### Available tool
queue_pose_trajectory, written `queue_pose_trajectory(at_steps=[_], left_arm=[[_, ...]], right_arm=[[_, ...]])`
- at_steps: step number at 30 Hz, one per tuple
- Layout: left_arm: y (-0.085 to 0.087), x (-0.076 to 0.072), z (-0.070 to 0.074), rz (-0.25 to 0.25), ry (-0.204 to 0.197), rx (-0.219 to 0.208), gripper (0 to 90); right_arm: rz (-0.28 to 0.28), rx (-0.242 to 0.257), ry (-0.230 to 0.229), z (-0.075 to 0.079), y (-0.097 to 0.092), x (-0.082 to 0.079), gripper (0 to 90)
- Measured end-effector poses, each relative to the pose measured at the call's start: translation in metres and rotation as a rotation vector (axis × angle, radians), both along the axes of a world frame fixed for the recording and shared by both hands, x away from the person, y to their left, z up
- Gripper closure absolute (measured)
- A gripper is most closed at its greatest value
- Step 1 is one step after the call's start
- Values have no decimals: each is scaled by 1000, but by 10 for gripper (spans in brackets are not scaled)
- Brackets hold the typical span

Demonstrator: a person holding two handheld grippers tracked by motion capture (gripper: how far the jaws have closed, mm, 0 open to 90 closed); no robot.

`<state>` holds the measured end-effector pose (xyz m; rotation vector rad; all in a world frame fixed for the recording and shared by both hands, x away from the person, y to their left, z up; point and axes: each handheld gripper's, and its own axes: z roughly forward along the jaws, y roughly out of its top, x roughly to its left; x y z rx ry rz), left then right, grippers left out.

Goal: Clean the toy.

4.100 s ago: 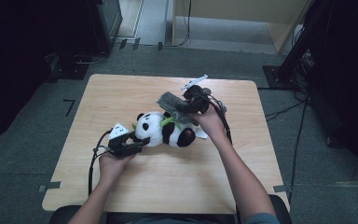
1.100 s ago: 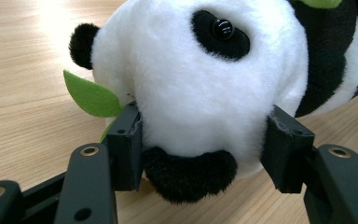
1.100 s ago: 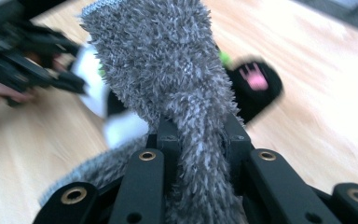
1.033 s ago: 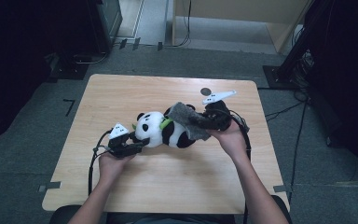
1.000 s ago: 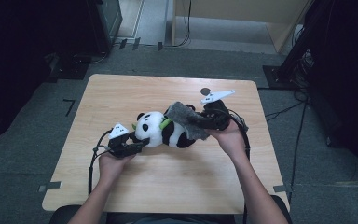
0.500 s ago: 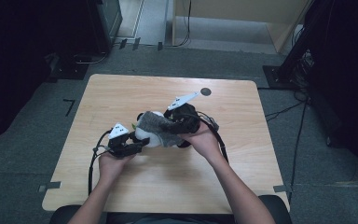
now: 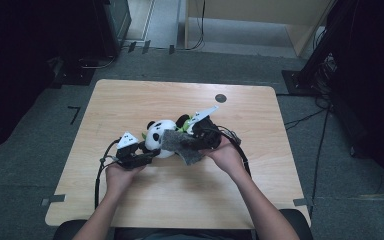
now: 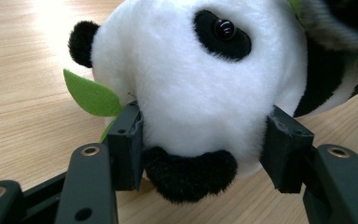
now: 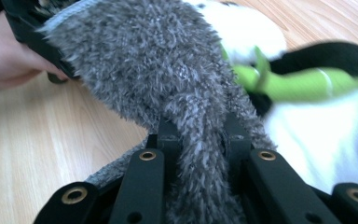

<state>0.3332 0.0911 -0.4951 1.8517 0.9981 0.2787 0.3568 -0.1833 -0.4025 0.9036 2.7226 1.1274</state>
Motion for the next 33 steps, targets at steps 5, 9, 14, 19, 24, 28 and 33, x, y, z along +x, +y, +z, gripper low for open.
queue_pose_trajectory(at_steps=[5,9,14,19,24,28,33], left_arm=[[0,0,0,-7,-5,1,405],[-2,-1,0,-11,-9,2,405],[-1,-1,0,-12,-9,1,405],[-1,-1,-1,-13,-8,12,405],[-1,-1,-2,-21,-15,22,403],[0,0,-2,-21,-11,14,402],[2,1,-3,-30,-5,1,400]], right_arm=[[-38,4,8,0,-22,1,758],[-68,7,-1,1,-35,2,758],[-101,2,-18,4,-44,3,757],[-144,3,-21,4,-58,5,758],[-172,32,19,-4,-71,7,758],[-196,9,4,-8,-76,8,758],[-224,3,13,-14,-86,11,757]])
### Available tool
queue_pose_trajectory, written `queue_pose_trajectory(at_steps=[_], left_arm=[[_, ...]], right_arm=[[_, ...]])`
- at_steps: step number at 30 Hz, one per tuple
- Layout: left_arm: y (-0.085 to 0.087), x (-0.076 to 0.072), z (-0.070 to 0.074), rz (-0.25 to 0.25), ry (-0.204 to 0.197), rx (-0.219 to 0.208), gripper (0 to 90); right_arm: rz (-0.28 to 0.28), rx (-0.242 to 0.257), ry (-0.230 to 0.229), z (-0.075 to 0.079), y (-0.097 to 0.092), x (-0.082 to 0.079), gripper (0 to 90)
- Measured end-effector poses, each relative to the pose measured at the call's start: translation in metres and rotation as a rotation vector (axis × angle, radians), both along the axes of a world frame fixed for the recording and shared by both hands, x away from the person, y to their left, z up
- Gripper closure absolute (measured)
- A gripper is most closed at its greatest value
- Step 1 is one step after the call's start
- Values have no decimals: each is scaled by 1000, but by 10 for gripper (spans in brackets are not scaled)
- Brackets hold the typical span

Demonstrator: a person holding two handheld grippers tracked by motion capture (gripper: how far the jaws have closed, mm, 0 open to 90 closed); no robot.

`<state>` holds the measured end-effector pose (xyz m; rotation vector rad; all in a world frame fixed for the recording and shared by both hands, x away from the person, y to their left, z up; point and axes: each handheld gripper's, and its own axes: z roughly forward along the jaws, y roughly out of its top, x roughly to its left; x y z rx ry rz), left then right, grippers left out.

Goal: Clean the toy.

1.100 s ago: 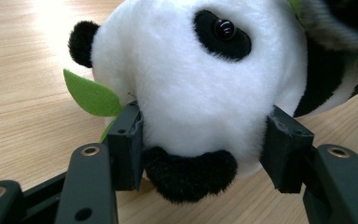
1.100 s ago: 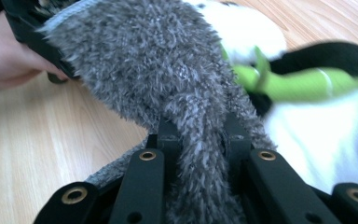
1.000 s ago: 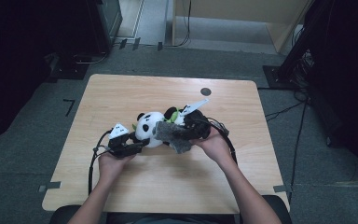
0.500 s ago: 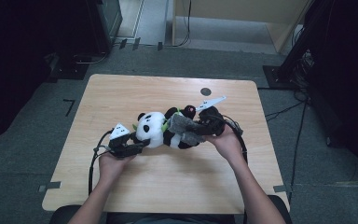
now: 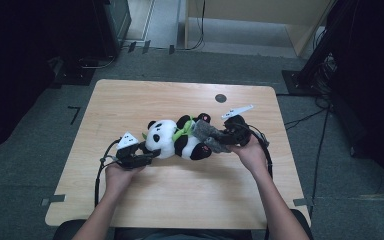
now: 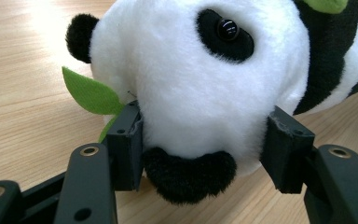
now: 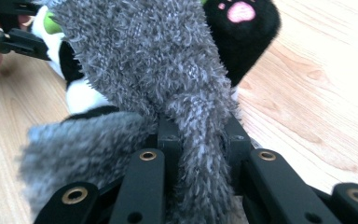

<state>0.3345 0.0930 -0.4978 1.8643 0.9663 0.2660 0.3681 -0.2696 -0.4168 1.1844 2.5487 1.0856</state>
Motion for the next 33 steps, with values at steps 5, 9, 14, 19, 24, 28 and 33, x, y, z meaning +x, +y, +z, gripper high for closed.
queue_pose_trajectory(at_steps=[5,9,14,19,24,28,33], left_arm=[[0,0,1,1,2,0,399],[0,1,1,2,4,-5,399],[0,1,1,0,5,-4,398],[0,2,2,-1,8,-3,398],[1,2,2,-4,10,-1,398],[1,2,3,-5,12,-1,398],[0,2,3,-2,14,-5,398]], right_arm=[[-9,11,-17,7,-2,-2,757],[-3,30,-41,20,0,-6,757],[34,78,-75,41,8,-14,758],[96,81,-93,57,30,-21,757],[172,72,-101,62,63,-29,756],[228,58,-86,56,89,-32,756],[250,47,-56,41,115,-30,755]])
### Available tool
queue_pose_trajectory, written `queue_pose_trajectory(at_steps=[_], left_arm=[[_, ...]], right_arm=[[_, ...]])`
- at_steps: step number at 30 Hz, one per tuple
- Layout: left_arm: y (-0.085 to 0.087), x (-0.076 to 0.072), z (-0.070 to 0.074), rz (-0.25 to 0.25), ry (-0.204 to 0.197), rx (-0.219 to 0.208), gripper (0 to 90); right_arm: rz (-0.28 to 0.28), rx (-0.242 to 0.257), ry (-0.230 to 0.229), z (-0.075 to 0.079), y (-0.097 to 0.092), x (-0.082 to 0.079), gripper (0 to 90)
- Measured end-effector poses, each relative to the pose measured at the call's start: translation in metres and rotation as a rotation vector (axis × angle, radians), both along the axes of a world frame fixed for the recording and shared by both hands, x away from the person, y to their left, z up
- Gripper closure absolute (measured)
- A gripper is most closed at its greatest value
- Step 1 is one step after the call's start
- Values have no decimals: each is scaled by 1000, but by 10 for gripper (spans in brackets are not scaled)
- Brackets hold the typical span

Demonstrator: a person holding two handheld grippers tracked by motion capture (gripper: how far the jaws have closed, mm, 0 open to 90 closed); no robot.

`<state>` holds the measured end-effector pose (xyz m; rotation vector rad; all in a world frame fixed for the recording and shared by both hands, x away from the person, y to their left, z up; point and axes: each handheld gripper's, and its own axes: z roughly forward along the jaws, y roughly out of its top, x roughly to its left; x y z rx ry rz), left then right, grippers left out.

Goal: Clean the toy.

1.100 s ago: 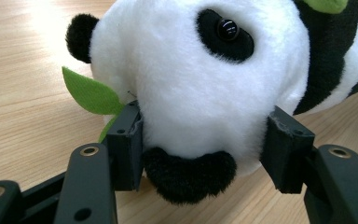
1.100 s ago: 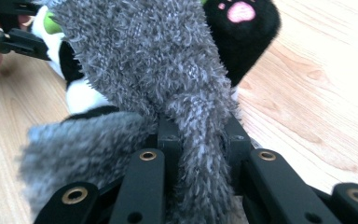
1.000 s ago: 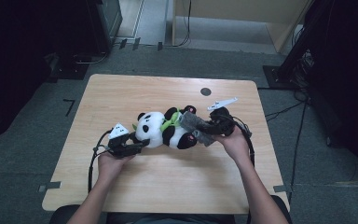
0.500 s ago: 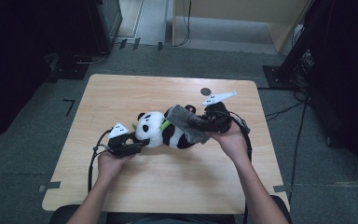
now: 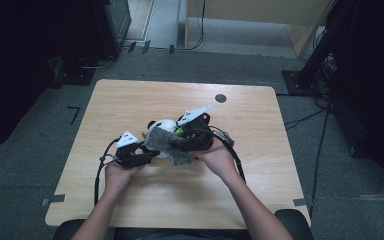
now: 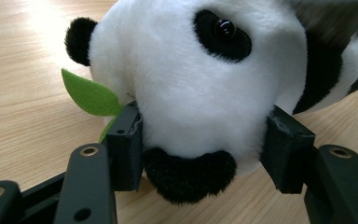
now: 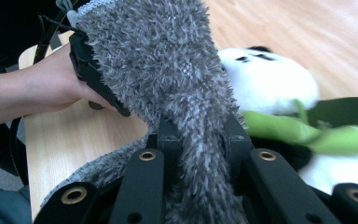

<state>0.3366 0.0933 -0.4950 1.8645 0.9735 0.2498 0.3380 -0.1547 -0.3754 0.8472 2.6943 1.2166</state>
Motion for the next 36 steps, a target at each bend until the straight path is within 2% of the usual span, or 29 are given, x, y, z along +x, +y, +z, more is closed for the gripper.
queue_pose_trajectory(at_steps=[4,8,11,13,24,36], left_arm=[[0,0,0,1,3,-2,397],[0,0,0,3,5,-5,397],[1,0,0,5,4,-6,398],[1,0,0,2,3,-2,398],[0,0,0,-1,0,6,400],[1,0,1,-12,1,16,400]], right_arm=[[-7,-7,17,-13,16,5,755],[-42,-17,26,-27,26,13,754],[-63,-37,0,-34,28,15,754],[-69,-42,-13,-36,27,14,754],[-61,-79,-23,-44,11,4,757],[-71,-91,-10,-53,-6,-10,758]])
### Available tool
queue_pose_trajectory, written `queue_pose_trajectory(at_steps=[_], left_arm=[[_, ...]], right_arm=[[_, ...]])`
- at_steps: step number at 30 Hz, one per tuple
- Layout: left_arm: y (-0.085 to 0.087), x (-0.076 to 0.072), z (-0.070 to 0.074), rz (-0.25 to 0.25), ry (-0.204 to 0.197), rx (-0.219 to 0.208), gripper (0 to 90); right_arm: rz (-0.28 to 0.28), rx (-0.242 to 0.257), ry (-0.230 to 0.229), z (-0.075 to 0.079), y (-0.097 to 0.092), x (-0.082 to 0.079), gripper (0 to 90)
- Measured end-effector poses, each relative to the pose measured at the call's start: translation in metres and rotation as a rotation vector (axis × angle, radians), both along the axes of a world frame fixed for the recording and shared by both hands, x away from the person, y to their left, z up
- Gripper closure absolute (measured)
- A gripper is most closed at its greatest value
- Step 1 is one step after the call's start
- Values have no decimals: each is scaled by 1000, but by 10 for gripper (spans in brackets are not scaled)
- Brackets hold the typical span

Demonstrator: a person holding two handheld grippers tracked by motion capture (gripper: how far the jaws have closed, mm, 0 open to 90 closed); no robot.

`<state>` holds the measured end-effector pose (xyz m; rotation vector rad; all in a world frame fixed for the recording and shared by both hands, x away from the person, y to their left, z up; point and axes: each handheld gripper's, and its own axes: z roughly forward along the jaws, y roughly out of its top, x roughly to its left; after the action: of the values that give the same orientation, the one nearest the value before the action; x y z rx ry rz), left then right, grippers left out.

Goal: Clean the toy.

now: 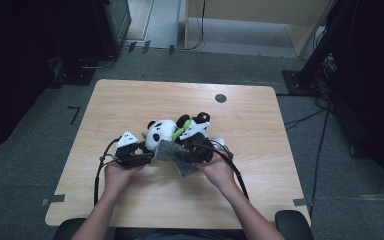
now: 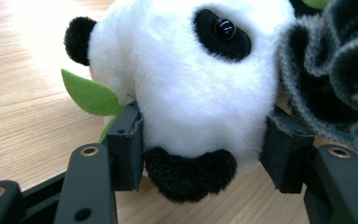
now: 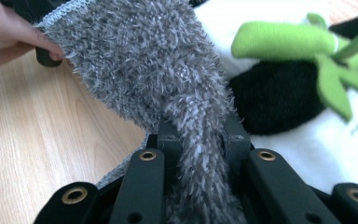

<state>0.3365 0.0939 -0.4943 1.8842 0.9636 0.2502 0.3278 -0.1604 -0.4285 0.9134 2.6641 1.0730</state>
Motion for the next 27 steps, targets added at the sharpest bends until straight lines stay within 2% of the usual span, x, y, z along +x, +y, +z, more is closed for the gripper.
queue_pose_trajectory(at_steps=[8,17,27], left_arm=[[0,0,1,-11,0,19,400],[1,1,2,-11,16,14,400],[1,1,2,-12,18,17,400]], right_arm=[[-6,5,16,-5,-11,-10,758],[-27,-36,8,-10,-19,-29,757],[-67,-27,38,-16,-50,-37,756]])
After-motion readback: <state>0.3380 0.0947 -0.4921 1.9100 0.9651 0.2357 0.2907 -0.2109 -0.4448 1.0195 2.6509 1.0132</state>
